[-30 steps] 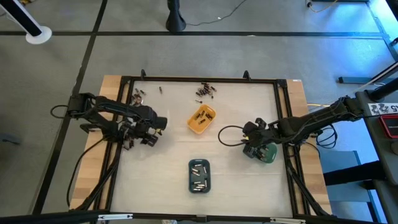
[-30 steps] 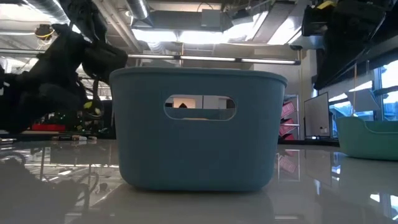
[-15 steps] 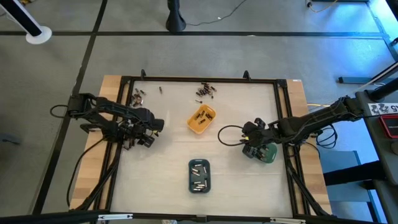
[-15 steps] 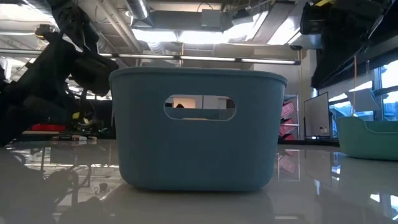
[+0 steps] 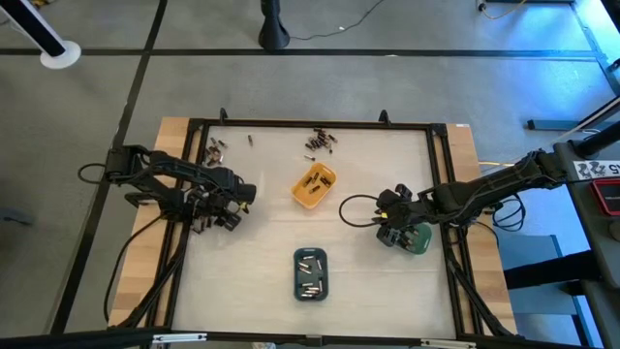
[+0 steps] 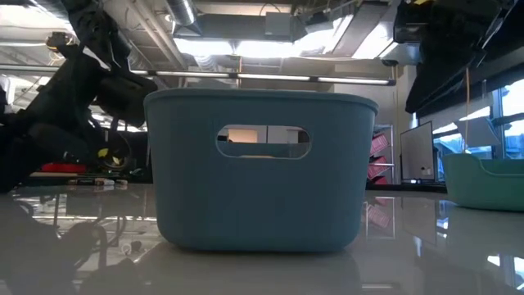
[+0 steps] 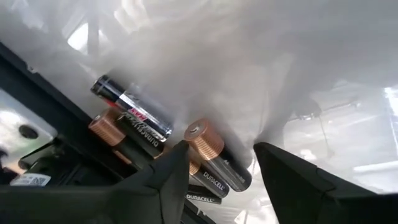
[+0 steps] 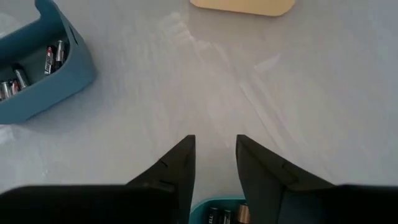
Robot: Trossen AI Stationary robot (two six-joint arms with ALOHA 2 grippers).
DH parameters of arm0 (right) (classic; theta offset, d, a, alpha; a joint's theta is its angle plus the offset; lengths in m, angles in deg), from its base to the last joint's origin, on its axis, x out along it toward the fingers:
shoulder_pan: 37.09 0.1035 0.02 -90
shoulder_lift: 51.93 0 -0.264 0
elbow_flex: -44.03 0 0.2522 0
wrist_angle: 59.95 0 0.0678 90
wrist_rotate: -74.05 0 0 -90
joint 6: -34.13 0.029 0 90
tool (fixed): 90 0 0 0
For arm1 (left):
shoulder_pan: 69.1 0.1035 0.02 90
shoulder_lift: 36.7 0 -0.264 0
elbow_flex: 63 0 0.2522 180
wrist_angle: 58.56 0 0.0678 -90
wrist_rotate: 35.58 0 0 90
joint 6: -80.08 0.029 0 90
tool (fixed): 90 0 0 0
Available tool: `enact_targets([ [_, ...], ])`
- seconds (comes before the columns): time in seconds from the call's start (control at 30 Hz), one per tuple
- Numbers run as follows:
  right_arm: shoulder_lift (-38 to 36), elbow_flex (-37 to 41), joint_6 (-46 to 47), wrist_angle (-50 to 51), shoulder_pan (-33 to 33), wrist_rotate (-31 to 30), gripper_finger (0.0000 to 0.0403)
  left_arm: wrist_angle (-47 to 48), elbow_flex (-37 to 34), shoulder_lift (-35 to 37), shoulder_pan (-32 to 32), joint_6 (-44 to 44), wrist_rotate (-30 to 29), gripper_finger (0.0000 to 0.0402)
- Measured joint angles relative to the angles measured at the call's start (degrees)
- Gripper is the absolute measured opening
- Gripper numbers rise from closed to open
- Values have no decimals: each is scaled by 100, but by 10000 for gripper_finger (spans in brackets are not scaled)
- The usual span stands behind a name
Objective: Sort batteries
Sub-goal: Put the black battery into the green bin
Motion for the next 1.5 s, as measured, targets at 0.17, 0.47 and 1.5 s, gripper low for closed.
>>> enact_targets([
  [0.17, 0, 0, 0, 1, 0, 0, 117, -92, 0, -2, -2, 133, 59, 125],
  [0.47, 0, 0, 0, -9, 0, 0, 117, -201, 7, 0, -2, 341, 87, 36],
  [1.5, 42, 7, -1857, -3331, 0, 48, 117, -2809, 1792, 64, -132, 897, 514, 37],
])
